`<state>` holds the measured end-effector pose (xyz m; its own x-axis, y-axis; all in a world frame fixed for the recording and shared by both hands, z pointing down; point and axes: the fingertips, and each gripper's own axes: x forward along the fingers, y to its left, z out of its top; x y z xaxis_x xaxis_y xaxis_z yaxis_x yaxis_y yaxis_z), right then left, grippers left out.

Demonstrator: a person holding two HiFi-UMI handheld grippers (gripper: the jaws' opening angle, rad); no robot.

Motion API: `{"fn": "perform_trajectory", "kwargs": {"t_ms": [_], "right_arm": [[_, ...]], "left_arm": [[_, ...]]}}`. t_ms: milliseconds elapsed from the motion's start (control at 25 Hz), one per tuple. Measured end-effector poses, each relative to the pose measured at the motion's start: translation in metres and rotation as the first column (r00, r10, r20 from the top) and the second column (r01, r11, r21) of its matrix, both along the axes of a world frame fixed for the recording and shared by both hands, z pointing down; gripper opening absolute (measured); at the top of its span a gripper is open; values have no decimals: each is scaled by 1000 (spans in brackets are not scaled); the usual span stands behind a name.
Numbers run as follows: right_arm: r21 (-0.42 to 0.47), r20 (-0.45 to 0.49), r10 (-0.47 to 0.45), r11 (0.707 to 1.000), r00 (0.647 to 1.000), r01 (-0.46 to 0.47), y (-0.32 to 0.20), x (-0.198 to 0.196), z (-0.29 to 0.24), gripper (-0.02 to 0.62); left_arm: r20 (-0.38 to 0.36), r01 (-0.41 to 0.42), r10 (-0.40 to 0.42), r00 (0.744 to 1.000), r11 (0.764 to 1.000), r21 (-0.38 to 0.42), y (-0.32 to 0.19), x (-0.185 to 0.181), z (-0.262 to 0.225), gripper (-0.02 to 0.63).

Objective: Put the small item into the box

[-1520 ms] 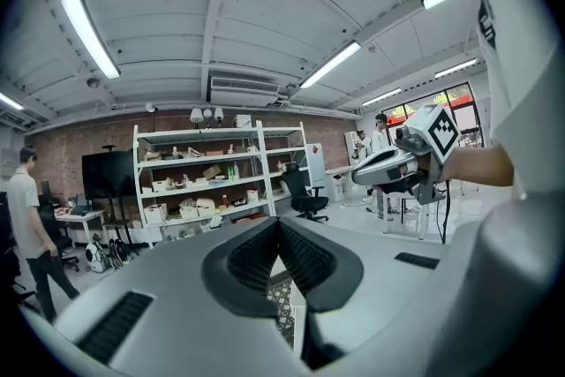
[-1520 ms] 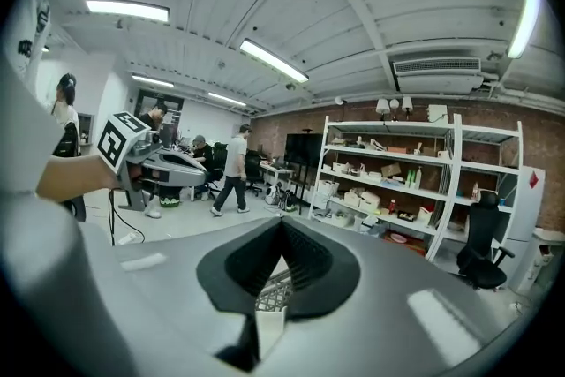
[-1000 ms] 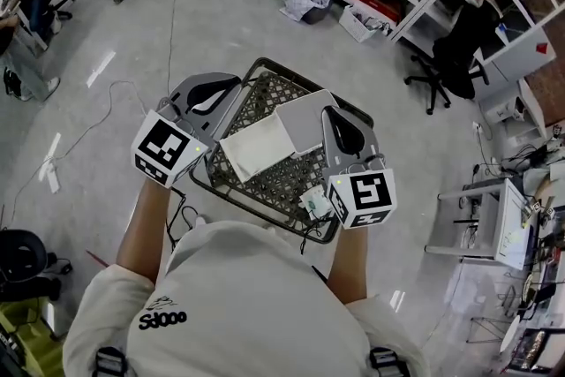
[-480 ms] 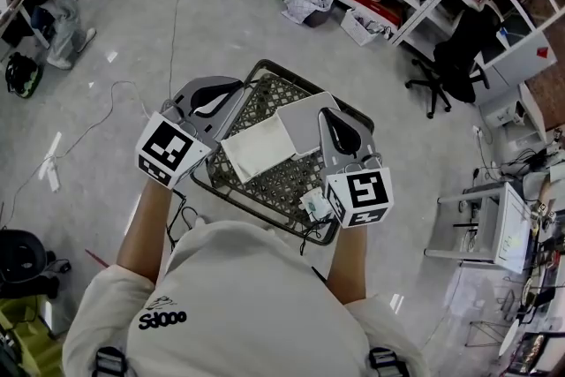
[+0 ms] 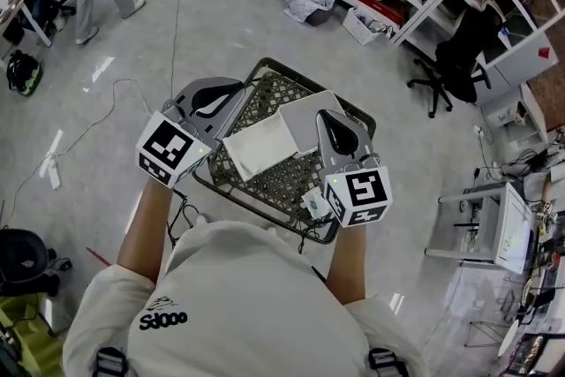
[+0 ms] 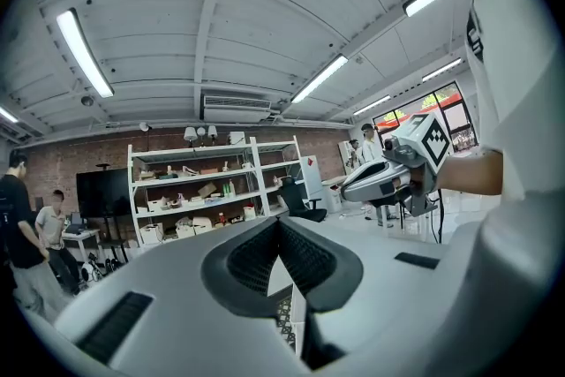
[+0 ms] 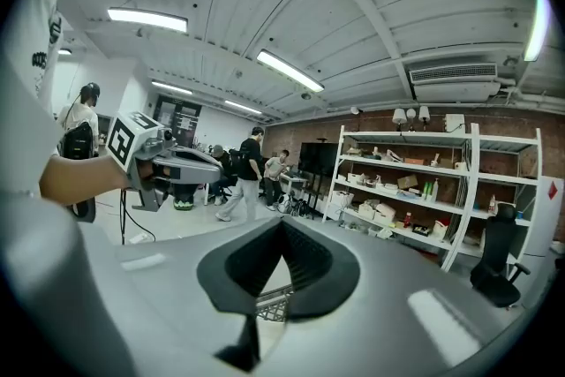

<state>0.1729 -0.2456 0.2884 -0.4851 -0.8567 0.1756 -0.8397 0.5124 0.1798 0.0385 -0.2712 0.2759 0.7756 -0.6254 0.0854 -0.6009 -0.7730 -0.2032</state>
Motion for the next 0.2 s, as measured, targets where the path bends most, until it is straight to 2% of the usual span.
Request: {"fn": "perform_trajectory", "kwargs": {"t_ms": [200], "right_arm": [[-8, 6, -2, 1000, 1000, 2, 1, -3, 3, 9]], "left_arm": [[-5, 0, 0, 1000, 1000, -6, 2, -4, 0, 6]]}}
